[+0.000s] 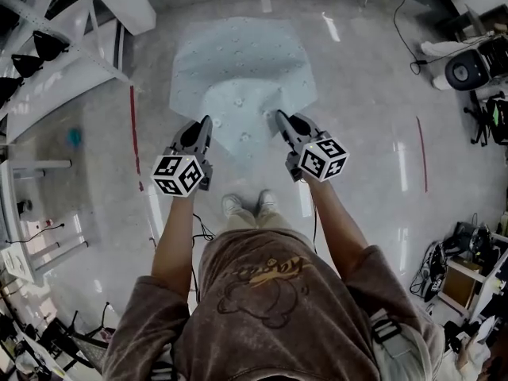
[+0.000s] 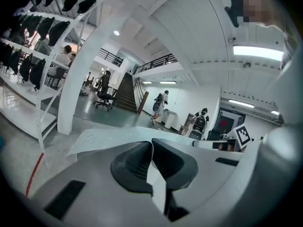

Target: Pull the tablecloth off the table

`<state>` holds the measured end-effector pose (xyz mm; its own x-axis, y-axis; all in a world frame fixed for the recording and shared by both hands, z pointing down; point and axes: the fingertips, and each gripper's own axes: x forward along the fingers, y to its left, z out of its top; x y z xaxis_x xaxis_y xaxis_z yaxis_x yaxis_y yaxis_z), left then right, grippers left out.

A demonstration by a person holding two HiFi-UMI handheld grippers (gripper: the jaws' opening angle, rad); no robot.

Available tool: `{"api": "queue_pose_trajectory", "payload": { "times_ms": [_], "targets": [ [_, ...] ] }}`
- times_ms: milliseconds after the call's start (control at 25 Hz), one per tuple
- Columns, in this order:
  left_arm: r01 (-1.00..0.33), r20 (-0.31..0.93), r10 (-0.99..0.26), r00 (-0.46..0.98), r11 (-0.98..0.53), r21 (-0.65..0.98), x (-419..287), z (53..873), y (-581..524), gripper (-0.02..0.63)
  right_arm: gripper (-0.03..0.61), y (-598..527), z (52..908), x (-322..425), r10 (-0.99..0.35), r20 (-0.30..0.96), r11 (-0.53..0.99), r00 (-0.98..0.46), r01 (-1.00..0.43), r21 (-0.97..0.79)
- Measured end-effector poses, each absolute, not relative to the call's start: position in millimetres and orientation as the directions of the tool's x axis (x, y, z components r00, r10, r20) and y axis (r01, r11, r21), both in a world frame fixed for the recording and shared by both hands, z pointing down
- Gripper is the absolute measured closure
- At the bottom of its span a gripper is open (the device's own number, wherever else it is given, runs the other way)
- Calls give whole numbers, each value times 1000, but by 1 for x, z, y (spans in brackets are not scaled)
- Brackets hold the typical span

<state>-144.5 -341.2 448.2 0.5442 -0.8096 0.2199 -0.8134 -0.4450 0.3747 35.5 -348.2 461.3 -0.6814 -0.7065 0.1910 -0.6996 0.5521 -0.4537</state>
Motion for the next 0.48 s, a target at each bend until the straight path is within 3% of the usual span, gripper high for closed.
{"api": "queue_pose_trajectory", "payload": {
  "times_ms": [480],
  "targets": [
    [-817, 179, -823, 539, -459, 349, -131, 406, -297, 594, 569, -309, 416, 45, -699, 123, 606, -704, -675, -420]
  ]
}}
